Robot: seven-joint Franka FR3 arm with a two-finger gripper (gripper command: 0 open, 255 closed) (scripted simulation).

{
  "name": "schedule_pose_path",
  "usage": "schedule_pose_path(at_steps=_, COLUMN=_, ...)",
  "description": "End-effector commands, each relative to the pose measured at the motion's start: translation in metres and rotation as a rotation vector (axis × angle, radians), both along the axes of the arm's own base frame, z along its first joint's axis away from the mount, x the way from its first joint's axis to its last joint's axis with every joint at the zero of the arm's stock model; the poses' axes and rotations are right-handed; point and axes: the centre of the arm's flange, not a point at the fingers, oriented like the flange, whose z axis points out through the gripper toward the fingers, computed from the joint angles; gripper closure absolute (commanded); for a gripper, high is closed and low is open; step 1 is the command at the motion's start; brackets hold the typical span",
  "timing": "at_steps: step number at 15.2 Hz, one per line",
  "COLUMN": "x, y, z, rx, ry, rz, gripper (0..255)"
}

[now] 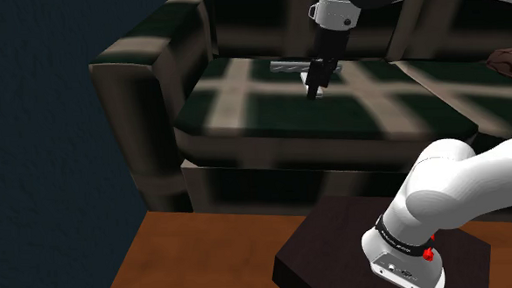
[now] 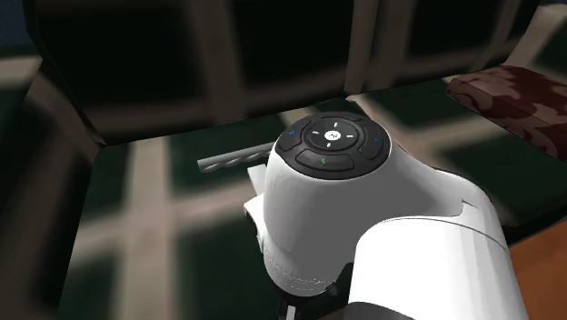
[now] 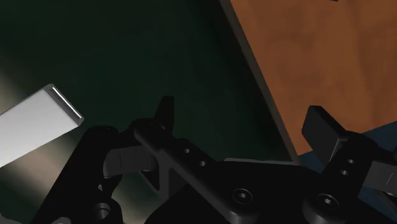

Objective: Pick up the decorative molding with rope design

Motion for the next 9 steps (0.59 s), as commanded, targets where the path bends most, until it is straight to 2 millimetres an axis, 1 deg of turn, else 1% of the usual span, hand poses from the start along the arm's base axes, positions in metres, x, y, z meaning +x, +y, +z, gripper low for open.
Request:
schedule_pose_path(at_steps=1, x=0.000, y=0.000, z=0.000, rx=0.000, ry=0.000, rz=0.000, gripper=0)
schedule_pose_path(at_steps=9, x=0.028, y=-0.090, z=-0.021, rx=-0.073, ry=0.011, rz=0.116, gripper=0)
